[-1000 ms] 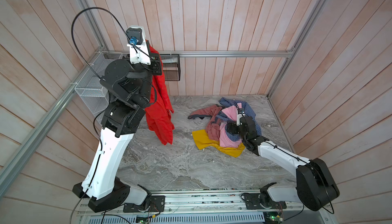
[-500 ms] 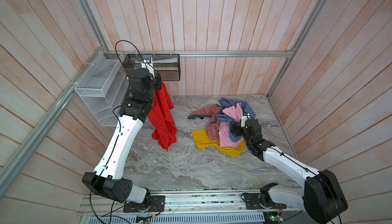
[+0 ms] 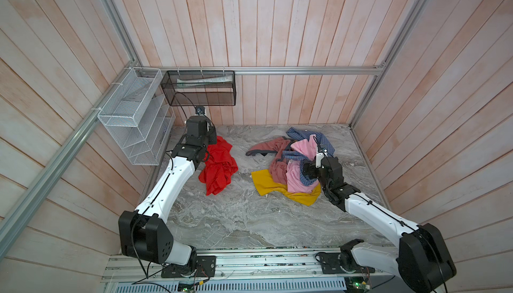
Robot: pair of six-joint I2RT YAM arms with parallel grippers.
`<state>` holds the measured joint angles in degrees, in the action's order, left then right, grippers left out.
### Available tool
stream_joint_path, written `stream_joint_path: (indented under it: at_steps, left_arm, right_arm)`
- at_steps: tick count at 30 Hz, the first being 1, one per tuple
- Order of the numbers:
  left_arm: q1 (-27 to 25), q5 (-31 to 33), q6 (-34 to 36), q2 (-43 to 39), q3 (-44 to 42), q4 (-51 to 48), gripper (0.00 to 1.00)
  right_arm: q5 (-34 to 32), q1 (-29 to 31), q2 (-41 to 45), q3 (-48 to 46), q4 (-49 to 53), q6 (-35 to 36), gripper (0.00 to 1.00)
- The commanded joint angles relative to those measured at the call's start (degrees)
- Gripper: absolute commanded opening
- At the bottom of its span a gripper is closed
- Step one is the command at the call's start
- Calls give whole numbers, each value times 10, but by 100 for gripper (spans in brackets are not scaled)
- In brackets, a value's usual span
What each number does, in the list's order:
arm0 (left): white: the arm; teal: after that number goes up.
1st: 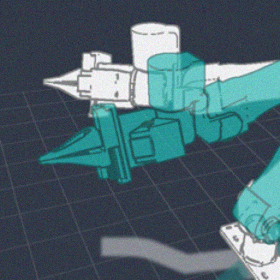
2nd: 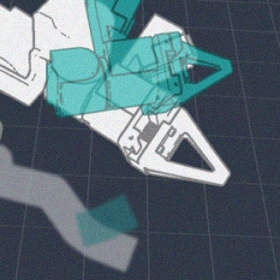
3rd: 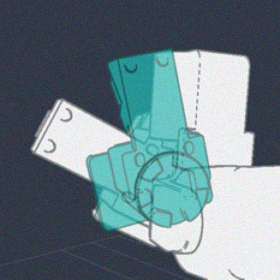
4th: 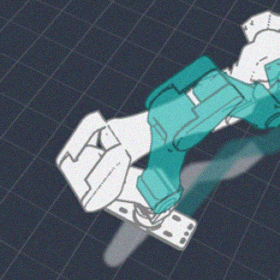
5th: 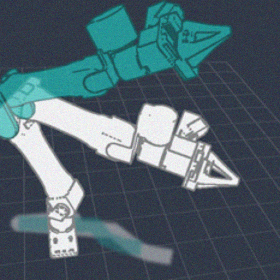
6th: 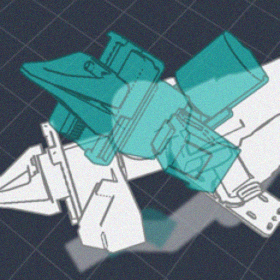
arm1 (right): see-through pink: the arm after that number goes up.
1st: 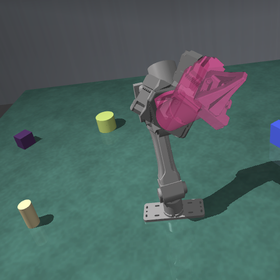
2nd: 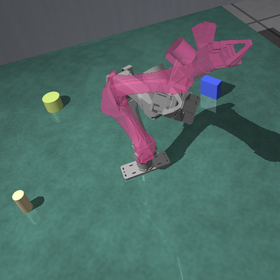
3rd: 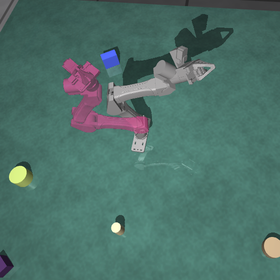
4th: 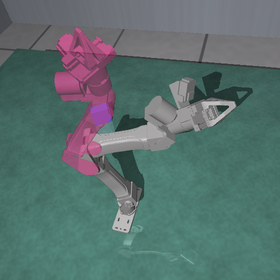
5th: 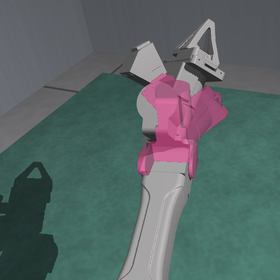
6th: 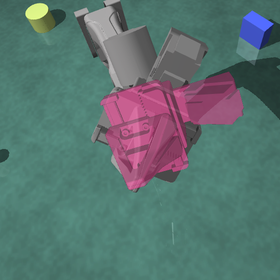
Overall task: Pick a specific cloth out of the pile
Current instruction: 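Lower the red shirt onto the table away from the pile with the left gripper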
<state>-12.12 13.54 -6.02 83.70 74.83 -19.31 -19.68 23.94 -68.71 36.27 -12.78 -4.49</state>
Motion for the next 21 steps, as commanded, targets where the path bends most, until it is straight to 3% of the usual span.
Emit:
stream_joint_path:
  at_steps: [1, 6, 11, 21]
  left_arm:
    - [2, -29, -62, -27, -45, 5, 0]
    - [-16, -43, -137, -89, -148, 14, 0]
    - [-72, -25, -200, -129, -214, 11, 0]
    - [-144, -20, -283, -109, -270, -19, 0]
  right_arm:
    - [-12, -3, 15, -9, 11, -7, 98]
    - [-7, -3, 15, -15, 10, -12, 98]
    - [0, -3, 6, -13, 5, -14, 98]
    - [-1, -3, 12, -16, 8, -9, 98]
